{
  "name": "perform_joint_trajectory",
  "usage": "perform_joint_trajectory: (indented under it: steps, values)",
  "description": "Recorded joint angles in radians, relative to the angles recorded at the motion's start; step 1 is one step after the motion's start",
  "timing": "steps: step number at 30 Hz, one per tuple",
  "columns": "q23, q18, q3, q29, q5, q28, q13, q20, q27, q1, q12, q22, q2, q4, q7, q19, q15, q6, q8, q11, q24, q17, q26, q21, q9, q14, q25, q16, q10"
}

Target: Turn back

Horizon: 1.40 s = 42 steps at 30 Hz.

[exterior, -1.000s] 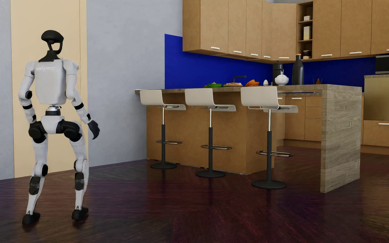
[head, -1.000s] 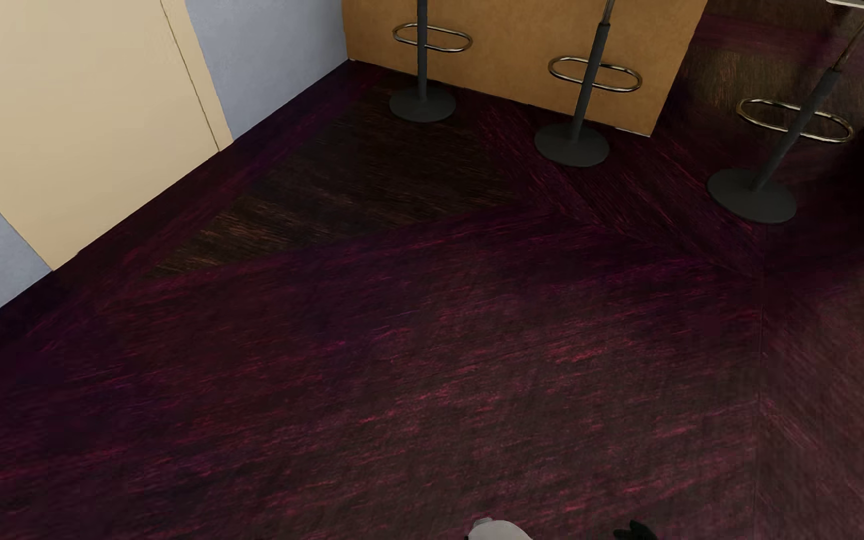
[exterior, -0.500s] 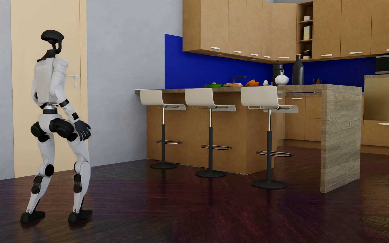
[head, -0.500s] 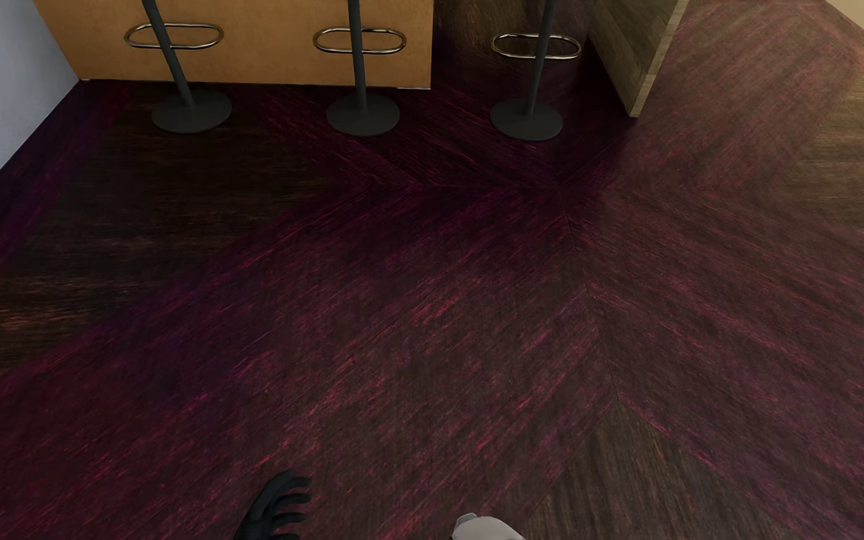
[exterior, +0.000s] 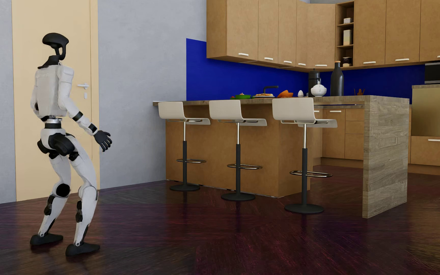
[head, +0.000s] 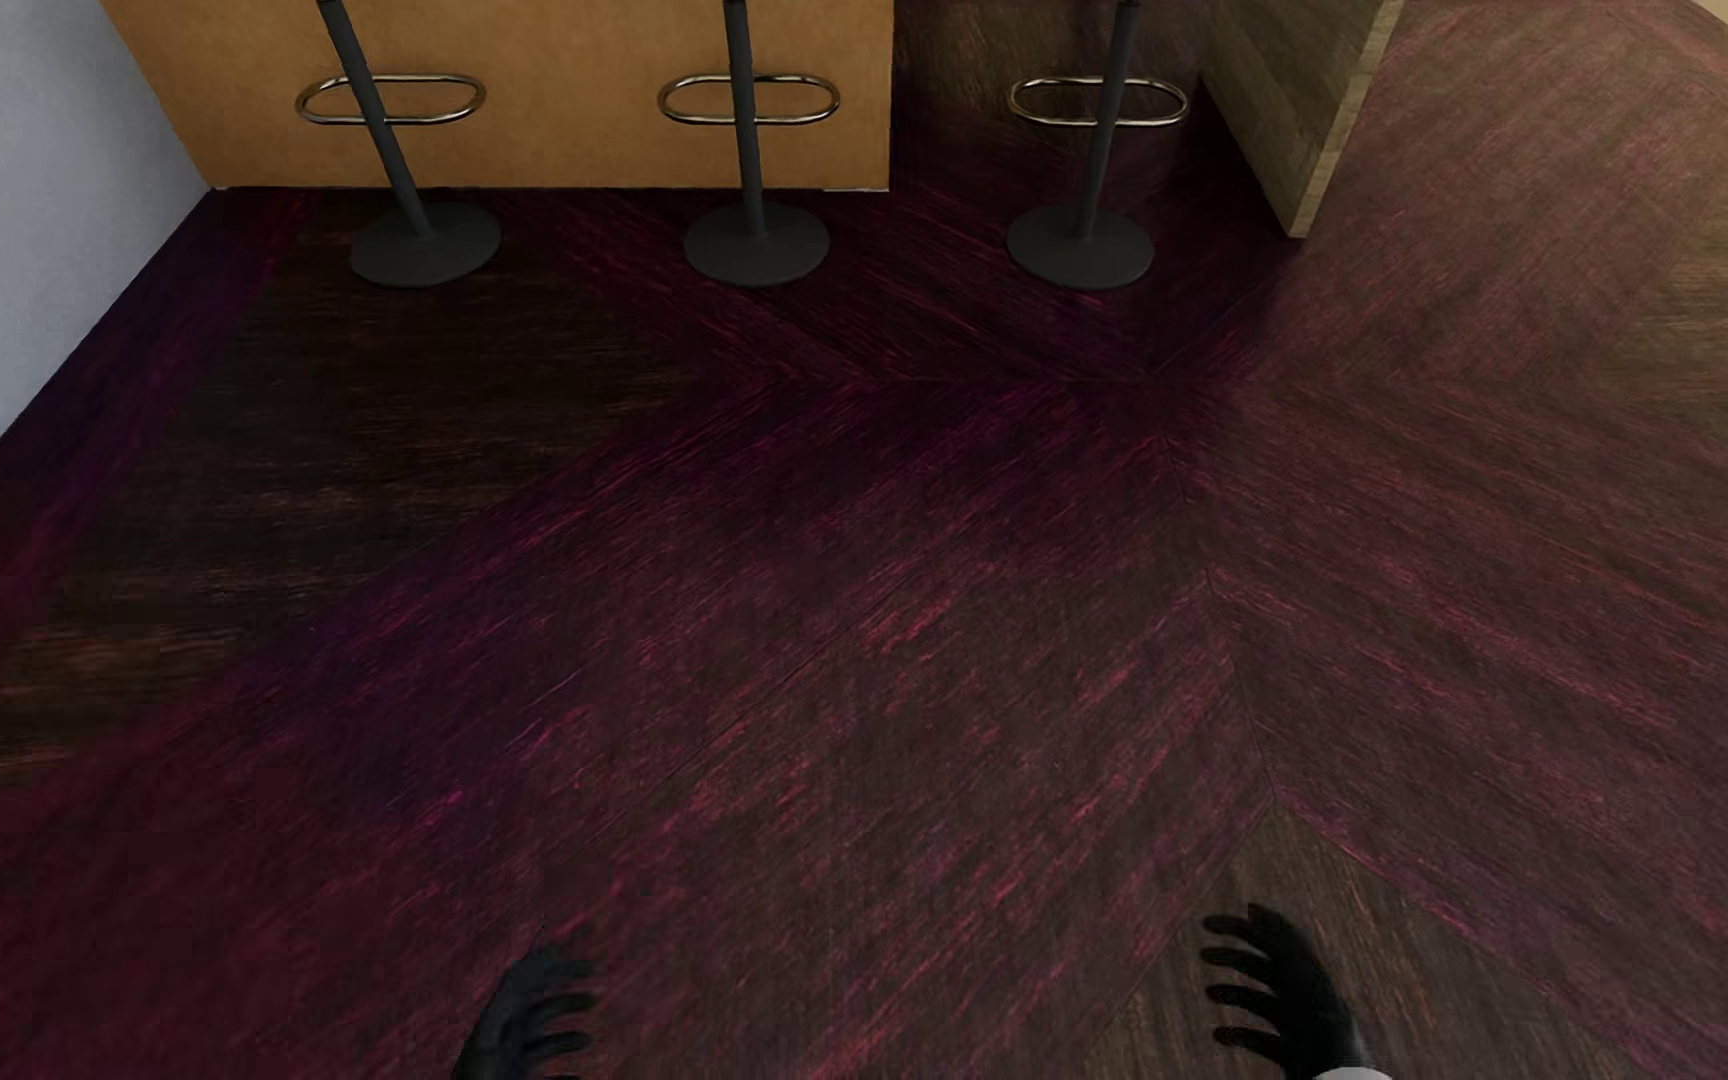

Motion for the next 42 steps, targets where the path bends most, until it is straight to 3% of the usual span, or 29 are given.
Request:
perform_joint_trajectory:
  steps: [1,3,5,7,9,12,15,17,23,26,29,32,34,39,42]
  values:
    - [-0.001,-0.106,0.033,0.001,0.001,0.007,-0.020,0.018,-0.046,0.006,0.050,0.000,-0.003,0.005,-0.003,0.004,0.007,0.019,0.002,-0.010,-0.008,0.015,0.029,0.026,-0.004,0.022,0.006,-0.019,-0.028]
    - [0.009,-0.105,0.054,0.002,0.000,0.005,-0.033,0.024,-0.085,0.001,0.088,0.000,-0.006,-0.001,0.005,0.011,0.017,0.040,0.016,-0.021,0.010,0.037,0.107,0.047,0.004,0.027,-0.007,-0.039,-0.033]
    - [0.007,-0.101,0.038,0.010,0.002,-0.019,-0.004,0.023,-0.043,0.011,0.069,-0.012,-0.001,-0.002,0.018,0.015,0.027,0.041,0.030,-0.030,0.074,0.046,0.134,0.037,0.026,0.032,-0.049,-0.029,-0.039]
    - [0.004,-0.100,0.023,0.024,-0.005,-0.039,0.019,0.006,0.037,0.013,0.035,-0.020,-0.003,-0.010,0.019,0.017,0.024,0.026,0.033,-0.020,0.133,0.012,0.104,0.030,0.039,0.036,-0.088,-0.033,-0.040]
    - [-0.014,-0.099,0.018,0.028,-0.002,-0.056,0.022,-0.004,0.084,0.005,0.038,-0.031,-0.004,-0.006,0.017,0.018,0.037,0.022,0.031,-0.036,0.137,0.010,0.058,0.011,0.029,0.041,-0.107,-0.036,-0.042]
    - [-0.003,-0.093,0.008,0.031,0.004,-0.064,0.028,0.016,0.019,0.013,0.048,-0.016,0.010,-0.005,0.021,0.024,0.043,0.017,0.039,-0.052,0.101,0.015,0.049,0.026,0.014,0.041,-0.089,-0.054,-0.040]
    - [-0.010,-0.094,0.004,0.034,-0.002,-0.061,0.025,0.016,0.002,0.011,0.080,-0.010,-0.001,-0.010,0.024,0.023,0.034,-0.012,0.043,-0.031,0.121,0.027,0.071,0.016,-0.017,0.036,-0.067,-0.032,-0.034]
    - [0.001,-0.094,-0.006,0.031,0.000,-0.039,0.017,0.017,0.008,-0.002,0.056,-0.013,-0.009,-0.008,0.019,0.024,0.028,-0.012,0.040,-0.016,0.114,0.009,0.080,0.031,-0.018,0.026,-0.059,-0.038,-0.013]
    - [0.007,-0.086,0.012,0.040,-0.003,-0.037,0.032,0.001,0.055,0.012,0.041,-0.005,0.007,-0.011,0.029,0.030,0.044,0.015,0.047,-0.057,0.077,0.025,0.047,0.017,-0.013,0.037,-0.074,-0.040,-0.046]
    - [-0.003,-0.083,0.027,0.037,-0.012,-0.020,-0.022,-0.001,0.018,0.000,0.065,0.004,-0.005,-0.020,0.026,0.033,0.036,0.020,0.045,-0.044,0.104,0.023,0.057,0.019,0.012,0.035,-0.074,-0.042,-0.039]
    - [0.000,-0.085,0.016,0.032,-0.011,-0.023,0.019,0.005,-0.026,0.000,0.053,-0.020,-0.012,-0.020,0.028,0.032,0.021,0.013,0.048,-0.024,0.102,0.006,0.054,0.025,0.030,0.025,-0.084,-0.027,-0.031]
    - [-0.013,-0.081,0.002,0.013,-0.013,-0.038,0.020,-0.008,0.024,0.009,0.017,-0.007,-0.002,-0.022,0.030,0.035,0.022,0.019,0.050,-0.030,0.068,0.020,0.044,0.012,0.045,0.023,-0.065,-0.026,-0.032]
    - [-0.014,-0.081,-0.005,-0.004,-0.009,-0.011,0.020,-0.005,0.048,0.009,0.020,-0.026,0.004,-0.018,0.029,0.036,0.023,0.020,0.048,-0.032,0.063,0.026,0.039,0.022,0.045,0.018,-0.042,-0.035,-0.023]
    - [0.001,-0.078,0.027,-0.016,-0.010,0.001,0.008,-0.004,0.033,0.013,0.031,-0.005,0.013,-0.022,0.026,0.039,0.033,0.009,0.051,-0.042,0.100,0.025,0.066,0.039,0.019,0.028,-0.037,-0.050,-0.026]
    - [-0.002,-0.075,0.025,-0.002,-0.010,-0.049,0.018,0.010,0.000,0.000,0.060,-0.021,0.009,-0.023,0.025,0.041,0.054,0.007,0.050,-0.068,0.102,0.010,0.069,0.018,-0.009,0.041,-0.057,-0.016,-0.036]
